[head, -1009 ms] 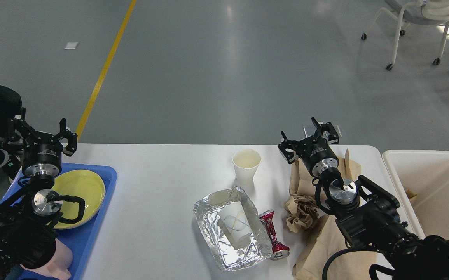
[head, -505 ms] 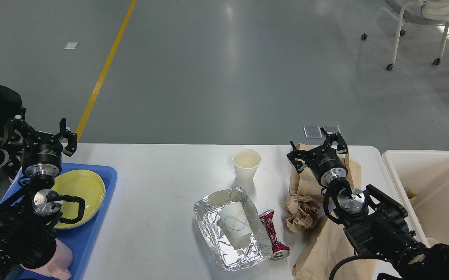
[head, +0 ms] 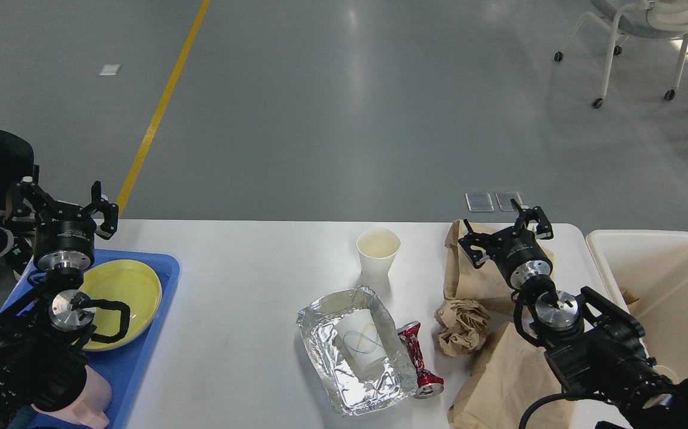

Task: Tidy desktop

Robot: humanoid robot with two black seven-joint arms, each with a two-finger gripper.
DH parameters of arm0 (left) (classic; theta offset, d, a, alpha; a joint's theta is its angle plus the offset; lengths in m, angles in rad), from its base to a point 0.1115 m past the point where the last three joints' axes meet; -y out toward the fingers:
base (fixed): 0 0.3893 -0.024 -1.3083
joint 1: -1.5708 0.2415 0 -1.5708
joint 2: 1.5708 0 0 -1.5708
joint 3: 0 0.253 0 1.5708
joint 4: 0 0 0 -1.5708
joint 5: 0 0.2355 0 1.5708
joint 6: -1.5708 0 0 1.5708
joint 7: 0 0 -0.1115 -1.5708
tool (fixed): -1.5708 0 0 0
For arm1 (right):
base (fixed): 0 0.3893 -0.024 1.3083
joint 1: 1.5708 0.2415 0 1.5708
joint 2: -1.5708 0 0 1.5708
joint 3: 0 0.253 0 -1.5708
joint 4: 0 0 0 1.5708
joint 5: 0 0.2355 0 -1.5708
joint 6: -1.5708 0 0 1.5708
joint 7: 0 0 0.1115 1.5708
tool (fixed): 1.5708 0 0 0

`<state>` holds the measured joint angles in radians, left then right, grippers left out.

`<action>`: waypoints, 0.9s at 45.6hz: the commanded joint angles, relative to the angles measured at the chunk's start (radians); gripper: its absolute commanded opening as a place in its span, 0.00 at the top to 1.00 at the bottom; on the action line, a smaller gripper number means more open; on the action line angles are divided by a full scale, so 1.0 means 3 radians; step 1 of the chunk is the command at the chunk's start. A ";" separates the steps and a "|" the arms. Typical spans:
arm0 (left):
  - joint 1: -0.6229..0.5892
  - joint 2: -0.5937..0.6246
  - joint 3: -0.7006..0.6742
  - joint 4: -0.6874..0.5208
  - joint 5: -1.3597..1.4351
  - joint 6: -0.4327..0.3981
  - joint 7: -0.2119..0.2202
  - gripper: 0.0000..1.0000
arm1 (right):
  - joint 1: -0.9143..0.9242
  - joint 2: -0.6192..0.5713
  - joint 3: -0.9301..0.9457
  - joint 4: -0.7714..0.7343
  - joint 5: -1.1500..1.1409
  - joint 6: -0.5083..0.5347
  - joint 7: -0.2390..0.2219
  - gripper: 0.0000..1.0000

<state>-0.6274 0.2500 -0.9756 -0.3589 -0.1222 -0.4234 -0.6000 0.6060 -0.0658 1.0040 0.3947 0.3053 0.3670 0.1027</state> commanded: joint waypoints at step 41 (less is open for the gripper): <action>0.0000 0.0000 0.0000 0.0000 0.0003 0.0000 0.0001 0.03 | 0.0358 -0.0773 -0.0222 0.0295 -0.0250 0.0188 0.0026 0.00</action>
<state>-0.6274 0.2500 -0.9756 -0.3589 -0.1225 -0.4234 -0.5998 0.6921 -0.2645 0.9960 0.4804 0.2857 0.4236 0.1105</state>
